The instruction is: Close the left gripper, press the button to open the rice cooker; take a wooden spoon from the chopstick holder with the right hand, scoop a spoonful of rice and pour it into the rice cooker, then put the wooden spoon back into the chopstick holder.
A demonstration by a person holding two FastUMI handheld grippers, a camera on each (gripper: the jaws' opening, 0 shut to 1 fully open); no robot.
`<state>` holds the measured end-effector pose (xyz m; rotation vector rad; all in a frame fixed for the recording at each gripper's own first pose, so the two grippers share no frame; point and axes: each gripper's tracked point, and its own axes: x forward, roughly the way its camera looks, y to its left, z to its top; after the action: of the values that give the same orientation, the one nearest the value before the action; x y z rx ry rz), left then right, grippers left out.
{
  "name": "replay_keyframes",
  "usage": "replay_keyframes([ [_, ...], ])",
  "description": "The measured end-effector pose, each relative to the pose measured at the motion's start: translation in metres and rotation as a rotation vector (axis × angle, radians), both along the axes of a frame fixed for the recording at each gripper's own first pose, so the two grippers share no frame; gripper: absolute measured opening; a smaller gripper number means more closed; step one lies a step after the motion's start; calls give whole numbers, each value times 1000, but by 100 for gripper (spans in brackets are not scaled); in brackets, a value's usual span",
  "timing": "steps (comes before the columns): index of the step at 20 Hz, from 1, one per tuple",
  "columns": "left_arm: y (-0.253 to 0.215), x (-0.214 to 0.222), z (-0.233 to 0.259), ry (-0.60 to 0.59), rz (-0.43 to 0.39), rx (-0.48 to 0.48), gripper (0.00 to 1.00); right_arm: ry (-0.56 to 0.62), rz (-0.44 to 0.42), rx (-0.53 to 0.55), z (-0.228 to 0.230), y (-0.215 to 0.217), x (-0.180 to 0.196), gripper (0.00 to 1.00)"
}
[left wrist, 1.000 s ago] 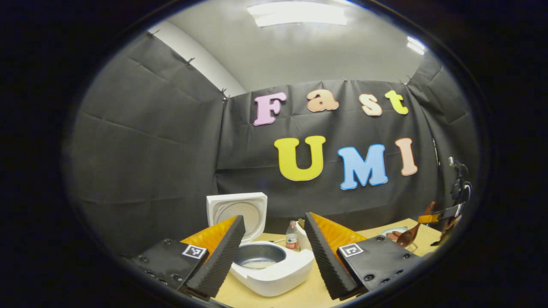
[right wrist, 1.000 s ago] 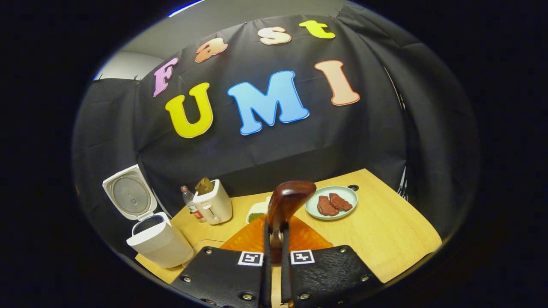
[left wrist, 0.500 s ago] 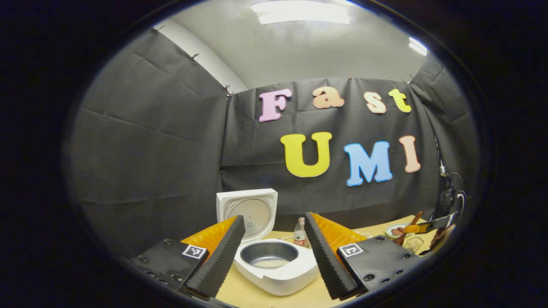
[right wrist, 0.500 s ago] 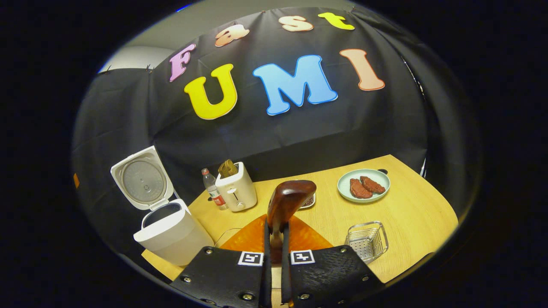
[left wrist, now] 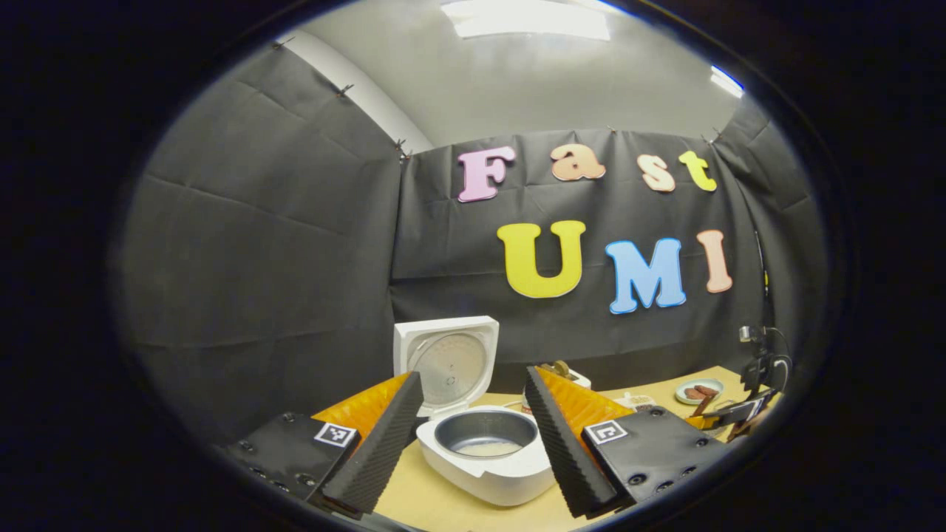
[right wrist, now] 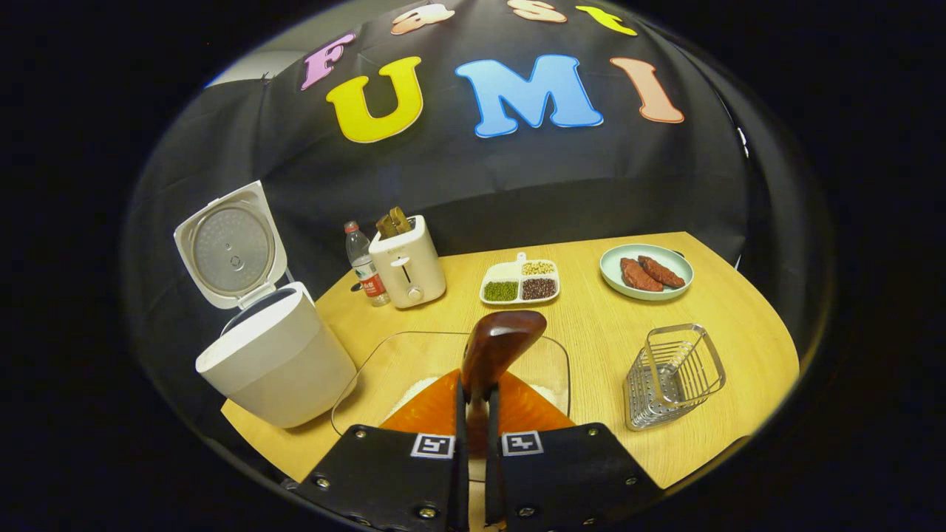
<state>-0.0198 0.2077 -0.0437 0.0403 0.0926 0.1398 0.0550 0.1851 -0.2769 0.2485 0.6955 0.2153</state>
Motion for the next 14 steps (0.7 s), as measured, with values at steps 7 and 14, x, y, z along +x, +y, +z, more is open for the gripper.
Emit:
replay_keyframes([
  [7, 17, -1, -8, 2, 18, -33, 99, 36, 32, 62, -3, 36, -8, 9],
  [14, 23, -4, -7, -4, 22, -37, 96, 78, 30, 166, -2, 59, -10, 9],
])
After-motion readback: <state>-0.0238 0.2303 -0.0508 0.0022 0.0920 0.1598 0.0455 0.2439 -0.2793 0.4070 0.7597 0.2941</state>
